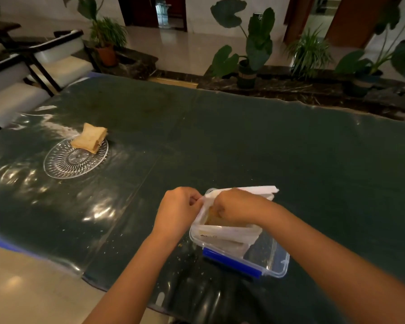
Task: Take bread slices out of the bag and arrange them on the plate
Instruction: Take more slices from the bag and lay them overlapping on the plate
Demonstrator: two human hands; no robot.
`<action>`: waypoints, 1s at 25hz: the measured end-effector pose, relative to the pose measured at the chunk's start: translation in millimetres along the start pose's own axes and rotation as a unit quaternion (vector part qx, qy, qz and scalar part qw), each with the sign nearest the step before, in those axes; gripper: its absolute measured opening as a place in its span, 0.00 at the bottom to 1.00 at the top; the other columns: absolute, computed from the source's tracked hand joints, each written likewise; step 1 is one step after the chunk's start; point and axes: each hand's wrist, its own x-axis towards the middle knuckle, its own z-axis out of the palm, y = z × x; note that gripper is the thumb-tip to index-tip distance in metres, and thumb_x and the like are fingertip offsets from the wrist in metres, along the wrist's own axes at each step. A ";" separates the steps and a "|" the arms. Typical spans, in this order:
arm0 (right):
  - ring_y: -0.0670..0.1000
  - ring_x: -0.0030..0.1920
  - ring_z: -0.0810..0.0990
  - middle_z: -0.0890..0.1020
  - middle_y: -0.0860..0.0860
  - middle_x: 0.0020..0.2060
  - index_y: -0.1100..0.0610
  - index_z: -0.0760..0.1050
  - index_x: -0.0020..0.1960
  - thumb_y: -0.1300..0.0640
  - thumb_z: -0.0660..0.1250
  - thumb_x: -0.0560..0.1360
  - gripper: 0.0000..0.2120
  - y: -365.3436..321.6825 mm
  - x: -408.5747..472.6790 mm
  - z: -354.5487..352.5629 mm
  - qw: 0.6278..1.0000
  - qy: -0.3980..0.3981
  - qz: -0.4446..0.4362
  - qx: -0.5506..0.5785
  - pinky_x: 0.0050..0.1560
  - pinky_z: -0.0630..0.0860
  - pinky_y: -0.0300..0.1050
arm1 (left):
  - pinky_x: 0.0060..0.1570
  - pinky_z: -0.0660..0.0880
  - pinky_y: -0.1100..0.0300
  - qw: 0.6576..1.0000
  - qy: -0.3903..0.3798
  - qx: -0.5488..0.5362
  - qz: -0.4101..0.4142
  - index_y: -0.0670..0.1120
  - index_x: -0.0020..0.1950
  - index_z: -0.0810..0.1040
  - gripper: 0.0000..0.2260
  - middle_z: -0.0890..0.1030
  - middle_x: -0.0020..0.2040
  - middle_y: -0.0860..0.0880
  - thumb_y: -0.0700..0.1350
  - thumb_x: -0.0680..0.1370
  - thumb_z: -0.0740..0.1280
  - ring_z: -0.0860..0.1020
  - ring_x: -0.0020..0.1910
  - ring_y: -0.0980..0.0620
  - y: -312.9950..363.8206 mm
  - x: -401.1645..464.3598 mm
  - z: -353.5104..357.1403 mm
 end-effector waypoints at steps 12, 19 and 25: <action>0.51 0.49 0.75 0.77 0.53 0.56 0.52 0.69 0.62 0.53 0.64 0.75 0.16 35.0 49.7 67.6 0.980 0.117 0.130 0.099 0.57 0.72 0.47 | 0.38 0.78 0.63 0.999 -0.018 -0.027 -0.008 0.50 0.43 0.82 0.04 0.83 0.38 0.51 0.43 0.74 0.68 0.80 0.36 0.57 -12.0 7.4 5.7; 0.56 0.49 0.77 0.79 0.55 0.47 0.55 0.73 0.53 0.54 0.63 0.74 0.09 42.7 51.6 81.2 0.982 0.134 0.129 0.015 0.52 0.74 0.50 | 0.32 0.71 0.70 0.999 -0.027 -0.020 -0.008 0.50 0.42 0.82 0.04 0.82 0.37 0.53 0.42 0.73 0.68 0.79 0.35 0.58 -11.0 6.2 5.9; 0.51 0.46 0.79 0.82 0.52 0.47 0.53 0.78 0.51 0.53 0.66 0.73 0.08 41.6 22.9 52.3 0.969 0.194 0.104 0.117 0.50 0.78 0.45 | 0.30 0.69 0.70 0.999 -0.021 -0.023 0.008 0.53 0.38 0.79 0.06 0.80 0.35 0.54 0.43 0.73 0.69 0.79 0.35 0.58 -4.1 14.6 -1.3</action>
